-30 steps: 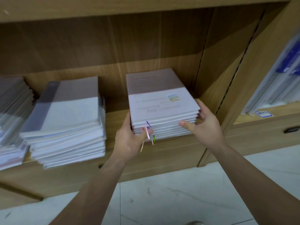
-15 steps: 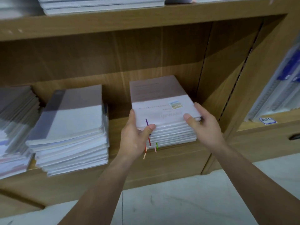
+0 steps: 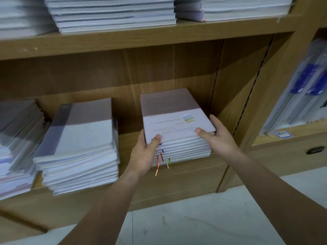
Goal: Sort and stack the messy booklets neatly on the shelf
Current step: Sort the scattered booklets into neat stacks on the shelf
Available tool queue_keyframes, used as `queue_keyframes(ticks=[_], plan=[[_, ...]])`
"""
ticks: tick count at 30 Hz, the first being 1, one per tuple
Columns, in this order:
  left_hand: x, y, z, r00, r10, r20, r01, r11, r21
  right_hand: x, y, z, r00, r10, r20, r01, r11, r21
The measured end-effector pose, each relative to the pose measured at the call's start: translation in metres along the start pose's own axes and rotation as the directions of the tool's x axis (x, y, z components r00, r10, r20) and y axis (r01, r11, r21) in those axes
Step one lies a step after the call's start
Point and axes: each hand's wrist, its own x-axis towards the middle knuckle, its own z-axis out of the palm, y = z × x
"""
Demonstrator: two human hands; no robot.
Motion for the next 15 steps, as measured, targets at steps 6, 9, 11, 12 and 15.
queue_keyframes(ticks=[6,9,11,12,15], plan=[[-0.019,-0.013,0.013,0.996,-0.078,-0.04,0.073,0.991,-0.116,-0.021,0.016,0.003,0.998,0.056,-0.032,-0.055,0.998,0.044],[-0.024,-0.02,0.016,0.996,-0.077,-0.05,0.07,0.99,-0.12,-0.025,0.028,-0.001,0.996,0.063,0.065,-0.067,0.995,0.067],[-0.029,-0.024,0.015,0.996,-0.081,-0.032,0.078,0.994,-0.075,-0.027,0.038,-0.003,0.994,0.036,0.104,-0.039,0.999,0.024],[-0.03,-0.026,0.015,0.996,-0.082,-0.021,0.081,0.995,-0.05,-0.026,0.041,-0.004,0.994,0.028,0.107,-0.028,1.0,-0.001],[-0.029,-0.033,0.014,0.998,-0.056,-0.011,0.056,0.998,0.015,-0.023,0.053,-0.002,0.995,0.021,0.096,-0.015,0.998,-0.056]])
